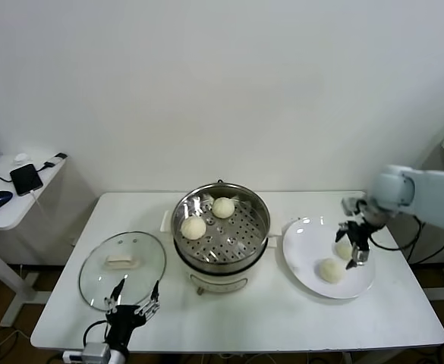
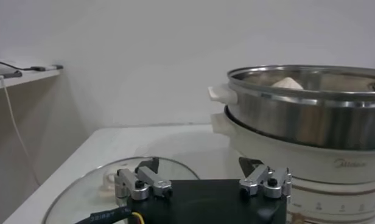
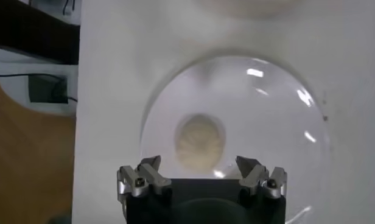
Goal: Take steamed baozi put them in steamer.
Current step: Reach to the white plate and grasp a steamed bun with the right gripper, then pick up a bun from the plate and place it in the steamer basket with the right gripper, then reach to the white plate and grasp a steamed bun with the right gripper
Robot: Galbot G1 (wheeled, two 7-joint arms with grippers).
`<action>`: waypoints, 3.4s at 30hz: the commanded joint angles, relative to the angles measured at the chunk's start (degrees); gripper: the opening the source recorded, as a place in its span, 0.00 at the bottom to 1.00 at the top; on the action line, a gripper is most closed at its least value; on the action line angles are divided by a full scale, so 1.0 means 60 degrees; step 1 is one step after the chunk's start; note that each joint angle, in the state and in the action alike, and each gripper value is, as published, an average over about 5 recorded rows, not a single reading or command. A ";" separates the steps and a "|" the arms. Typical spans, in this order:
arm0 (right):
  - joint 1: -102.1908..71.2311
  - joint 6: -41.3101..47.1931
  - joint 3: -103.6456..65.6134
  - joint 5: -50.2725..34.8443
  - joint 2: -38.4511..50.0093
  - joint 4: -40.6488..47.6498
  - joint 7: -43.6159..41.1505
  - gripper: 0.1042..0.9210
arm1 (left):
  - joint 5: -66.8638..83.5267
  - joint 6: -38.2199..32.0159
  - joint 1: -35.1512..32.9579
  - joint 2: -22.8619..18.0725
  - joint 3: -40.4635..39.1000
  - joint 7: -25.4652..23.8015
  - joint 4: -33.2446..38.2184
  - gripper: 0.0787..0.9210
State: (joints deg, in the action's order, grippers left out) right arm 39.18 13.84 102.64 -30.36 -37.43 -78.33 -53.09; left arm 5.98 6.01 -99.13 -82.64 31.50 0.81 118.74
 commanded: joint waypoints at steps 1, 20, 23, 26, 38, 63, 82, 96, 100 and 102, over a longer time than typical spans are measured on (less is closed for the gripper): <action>-0.2885 0.0308 -0.2092 0.1038 0.0641 0.0490 0.0800 0.88 | -0.0033 -0.0010 -0.0020 -0.0034 0.0007 0.0005 -0.0034 0.88; -0.3405 0.0263 -0.2691 0.1145 -0.0503 0.1469 0.0897 0.88 | -0.0002 -0.0040 -0.0041 0.0018 0.0057 0.0007 -0.0091 0.88; -0.3350 0.0265 -0.2620 0.1154 -0.0572 0.1467 0.0851 0.87 | 0.0003 -0.0041 -0.0046 0.0024 0.0055 0.0005 -0.0081 0.88; -0.3191 0.0262 -0.2505 0.1164 -0.0585 0.1409 0.0752 0.81 | 0.0003 -0.0042 -0.0051 0.0026 0.0046 0.0002 -0.0063 0.88; 0.1064 -0.0485 -0.0546 0.0607 -0.1249 0.0946 -0.0598 0.67 | -0.0017 -0.0010 -0.0085 0.0001 -0.0027 0.0000 0.0054 0.88; 0.1124 -0.7327 -0.2084 0.3344 -0.6136 -0.0470 -0.0924 0.67 | -0.0038 0.0040 -0.0094 0.0004 -0.0072 -0.0034 0.0202 0.88; -0.0762 -0.7707 -0.2297 0.4535 -0.6620 0.0734 -0.0439 0.67 | -0.0105 -0.0024 -0.0207 -0.0130 -0.0009 -0.0009 0.0175 0.88; 0.1007 -0.8075 -0.2174 0.3453 -0.6003 0.1083 -0.0958 0.88 | -0.0106 -0.0055 -0.0275 -0.0107 -0.0007 0.0007 0.0225 0.88; 0.1951 -0.7941 -0.1593 0.1911 -0.5266 0.1893 -0.1063 0.88 | -0.0165 -0.0048 -0.0277 -0.0128 -0.0068 -0.0004 0.0243 0.88; 0.2496 -0.7326 -0.0907 0.0674 -0.4799 0.2366 -0.0980 0.88 | -0.0204 -0.0045 -0.0281 -0.0151 -0.0104 -0.0014 0.0260 0.88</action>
State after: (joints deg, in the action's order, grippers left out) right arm 43.32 -33.12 90.62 -10.06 -73.06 -71.26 -57.86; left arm 4.75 5.72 -100.80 -83.54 30.79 0.73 120.45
